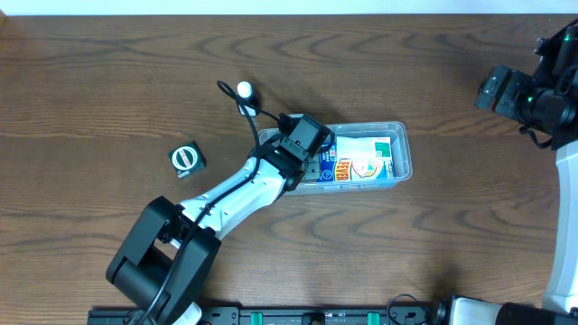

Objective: Pack container
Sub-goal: 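Lower the red-and-white box into the container's left side, then open the left gripper and withdraw it left toward the green box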

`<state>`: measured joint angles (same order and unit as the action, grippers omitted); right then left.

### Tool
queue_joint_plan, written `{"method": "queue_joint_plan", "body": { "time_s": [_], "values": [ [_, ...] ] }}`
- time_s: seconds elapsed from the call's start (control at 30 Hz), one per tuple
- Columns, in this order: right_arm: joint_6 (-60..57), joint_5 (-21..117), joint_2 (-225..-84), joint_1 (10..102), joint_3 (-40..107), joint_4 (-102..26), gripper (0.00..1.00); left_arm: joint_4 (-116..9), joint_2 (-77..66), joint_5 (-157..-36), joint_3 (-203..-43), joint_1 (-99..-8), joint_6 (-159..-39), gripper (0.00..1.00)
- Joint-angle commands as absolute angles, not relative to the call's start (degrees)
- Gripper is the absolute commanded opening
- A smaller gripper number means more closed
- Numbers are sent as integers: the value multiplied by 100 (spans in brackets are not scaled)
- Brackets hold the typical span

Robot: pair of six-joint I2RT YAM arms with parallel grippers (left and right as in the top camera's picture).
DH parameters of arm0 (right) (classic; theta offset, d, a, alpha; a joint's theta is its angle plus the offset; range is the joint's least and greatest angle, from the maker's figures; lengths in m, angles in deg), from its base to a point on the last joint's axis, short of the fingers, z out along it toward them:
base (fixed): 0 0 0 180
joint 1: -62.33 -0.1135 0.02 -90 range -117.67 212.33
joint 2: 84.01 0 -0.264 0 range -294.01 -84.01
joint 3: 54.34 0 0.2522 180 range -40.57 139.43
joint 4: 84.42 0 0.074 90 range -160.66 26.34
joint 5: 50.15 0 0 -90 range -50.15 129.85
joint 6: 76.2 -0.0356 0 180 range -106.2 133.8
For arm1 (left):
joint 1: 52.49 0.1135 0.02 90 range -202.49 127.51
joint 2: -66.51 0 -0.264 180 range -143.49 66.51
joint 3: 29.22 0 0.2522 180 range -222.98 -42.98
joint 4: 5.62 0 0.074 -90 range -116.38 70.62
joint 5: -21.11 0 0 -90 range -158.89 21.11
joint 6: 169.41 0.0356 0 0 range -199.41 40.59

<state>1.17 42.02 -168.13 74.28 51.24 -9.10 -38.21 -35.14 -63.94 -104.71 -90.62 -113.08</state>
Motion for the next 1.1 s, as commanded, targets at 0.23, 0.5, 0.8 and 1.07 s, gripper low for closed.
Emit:
{"method": "queue_joint_plan", "body": {
  "time_s": [0.23, 0.5, 0.8, 1.07],
  "values": [
    [56, 4244, -16831, 7469, 5145, -912, 99, -3792, -3531, -6261, -10511, -9029, -11422, 72],
    [54, 4246, -16831, 7469, 5145, -910, 99, -3698, -3531, -6261, -10511, -9029, -11422, 78],
    [54, 4244, -16831, 7469, 5145, -910, 99, -3511, -3448, -6261, -10515, -9012, -11374, 83],
    [54, 4244, -16831, 7469, 5145, -912, 99, -3867, -2438, -6584, -10515, -9012, -10838, 98]
  ]
}}
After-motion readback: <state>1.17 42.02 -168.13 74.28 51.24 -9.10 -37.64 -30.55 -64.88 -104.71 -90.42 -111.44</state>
